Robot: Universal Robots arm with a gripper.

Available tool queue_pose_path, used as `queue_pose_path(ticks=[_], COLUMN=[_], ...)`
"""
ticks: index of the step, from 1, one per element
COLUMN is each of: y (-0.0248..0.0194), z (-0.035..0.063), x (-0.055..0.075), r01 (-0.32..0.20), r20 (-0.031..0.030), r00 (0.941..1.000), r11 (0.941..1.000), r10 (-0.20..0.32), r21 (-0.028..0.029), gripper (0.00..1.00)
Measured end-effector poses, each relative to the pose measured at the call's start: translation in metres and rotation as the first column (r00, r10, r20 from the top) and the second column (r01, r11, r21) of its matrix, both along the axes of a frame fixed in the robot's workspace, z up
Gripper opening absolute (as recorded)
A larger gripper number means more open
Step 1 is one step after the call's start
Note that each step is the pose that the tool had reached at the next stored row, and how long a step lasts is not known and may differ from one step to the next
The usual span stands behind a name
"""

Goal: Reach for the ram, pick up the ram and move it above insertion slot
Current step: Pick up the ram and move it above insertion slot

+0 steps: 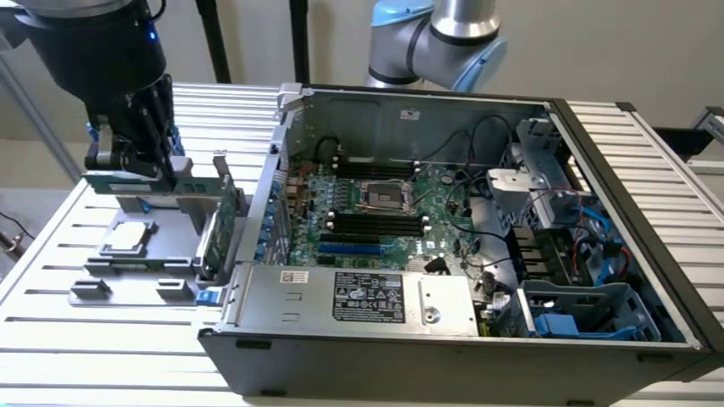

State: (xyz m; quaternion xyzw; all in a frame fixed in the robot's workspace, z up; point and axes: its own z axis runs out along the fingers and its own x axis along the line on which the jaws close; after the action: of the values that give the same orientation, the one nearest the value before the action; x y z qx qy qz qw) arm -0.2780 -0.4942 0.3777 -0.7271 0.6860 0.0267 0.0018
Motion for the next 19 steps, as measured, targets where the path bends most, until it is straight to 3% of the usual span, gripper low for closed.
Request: queue_pose_path(ticks=[6, 19], y=[0.0006, 0.0054], z=[0.0037, 0.0044], x=[0.021, 0.074], r01=[0.0, 0.0], r20=[-0.0003, -0.0004], r00=[1.0, 1.0], r11=[0.9999, 0.9997], r10=[0.0, 0.0], r21=[0.0121, 0.0245], gripper=[0.14, 0.14])
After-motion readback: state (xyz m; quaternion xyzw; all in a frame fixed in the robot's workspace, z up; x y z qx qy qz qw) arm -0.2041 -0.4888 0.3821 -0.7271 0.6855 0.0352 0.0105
